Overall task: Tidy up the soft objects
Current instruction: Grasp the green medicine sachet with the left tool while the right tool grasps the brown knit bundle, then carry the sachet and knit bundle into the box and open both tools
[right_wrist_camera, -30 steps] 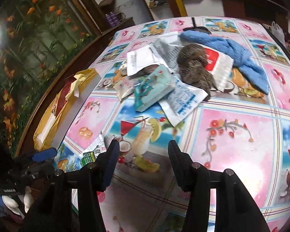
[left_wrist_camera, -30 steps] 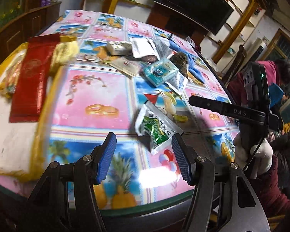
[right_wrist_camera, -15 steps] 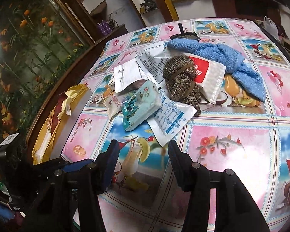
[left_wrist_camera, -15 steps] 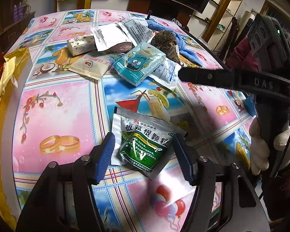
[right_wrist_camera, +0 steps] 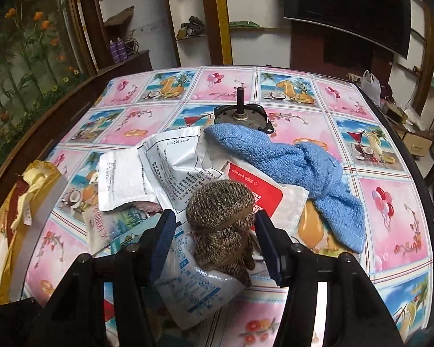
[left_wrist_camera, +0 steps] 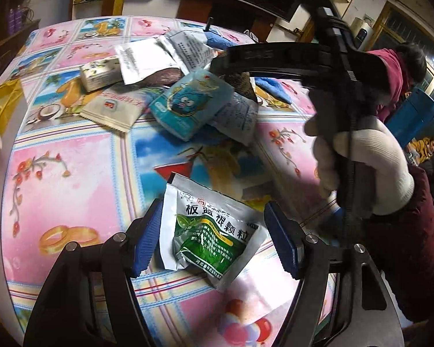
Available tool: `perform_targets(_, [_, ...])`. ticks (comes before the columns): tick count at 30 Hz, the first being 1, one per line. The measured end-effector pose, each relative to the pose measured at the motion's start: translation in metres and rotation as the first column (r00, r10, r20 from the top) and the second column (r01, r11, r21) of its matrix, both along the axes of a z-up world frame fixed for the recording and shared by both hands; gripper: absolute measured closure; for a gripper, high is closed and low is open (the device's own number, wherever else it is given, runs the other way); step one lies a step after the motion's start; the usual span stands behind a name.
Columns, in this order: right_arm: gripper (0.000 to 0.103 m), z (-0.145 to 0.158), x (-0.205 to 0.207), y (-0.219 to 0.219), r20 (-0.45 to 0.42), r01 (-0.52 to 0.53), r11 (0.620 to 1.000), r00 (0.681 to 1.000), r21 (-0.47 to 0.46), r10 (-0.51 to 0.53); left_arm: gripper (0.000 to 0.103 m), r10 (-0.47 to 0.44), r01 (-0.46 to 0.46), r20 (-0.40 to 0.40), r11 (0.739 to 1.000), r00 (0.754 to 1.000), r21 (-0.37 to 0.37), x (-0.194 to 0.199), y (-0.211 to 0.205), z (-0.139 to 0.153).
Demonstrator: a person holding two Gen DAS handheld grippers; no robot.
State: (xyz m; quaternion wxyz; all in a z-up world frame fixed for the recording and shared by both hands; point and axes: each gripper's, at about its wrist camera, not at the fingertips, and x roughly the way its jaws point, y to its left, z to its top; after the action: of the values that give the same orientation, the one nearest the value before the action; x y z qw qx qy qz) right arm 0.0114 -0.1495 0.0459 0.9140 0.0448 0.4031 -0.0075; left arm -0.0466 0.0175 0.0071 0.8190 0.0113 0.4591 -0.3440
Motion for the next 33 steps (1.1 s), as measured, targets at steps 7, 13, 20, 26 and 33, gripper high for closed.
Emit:
perform_targets(7, [0.055, -0.003, -0.004, -0.003, 0.001, -0.009, 1.0, 1.0, -0.006, 0.009, 0.071, -0.034, 0.018, 0.095, 0.985, 0.995, 0.169, -0.012, -0.026, 0.002])
perform_targets(13, [0.055, 0.023, -0.034, -0.019, 0.078, -0.001, 0.996, 0.997, 0.084, -0.005, 0.073, 0.03, -0.036, 0.084, 0.997, 0.996, 0.072, -0.014, -0.001, 0.012])
perform_targets(20, [0.055, 0.051, -0.064, -0.021, 0.138, -0.042, 0.988, 0.99, 0.151, 0.021, 0.073, 0.127, -0.116, 0.121, 0.989, 0.985, -0.095, -0.026, 0.051, 0.058])
perform_targets(26, [0.055, 0.062, -0.076, 0.008, 0.138, -0.134, 0.972, 0.985, 0.193, 0.108, 0.073, 0.258, -0.235, 0.141, 0.958, 0.956, -0.162, -0.042, 0.124, 0.088])
perform_targets(33, [0.055, 0.065, -0.076, 0.072, 0.129, -0.269, 0.934, 0.961, 0.233, 0.244, 0.073, 0.445, -0.437, 0.131, 0.895, 0.886, -0.082, -0.037, 0.201, 0.077])
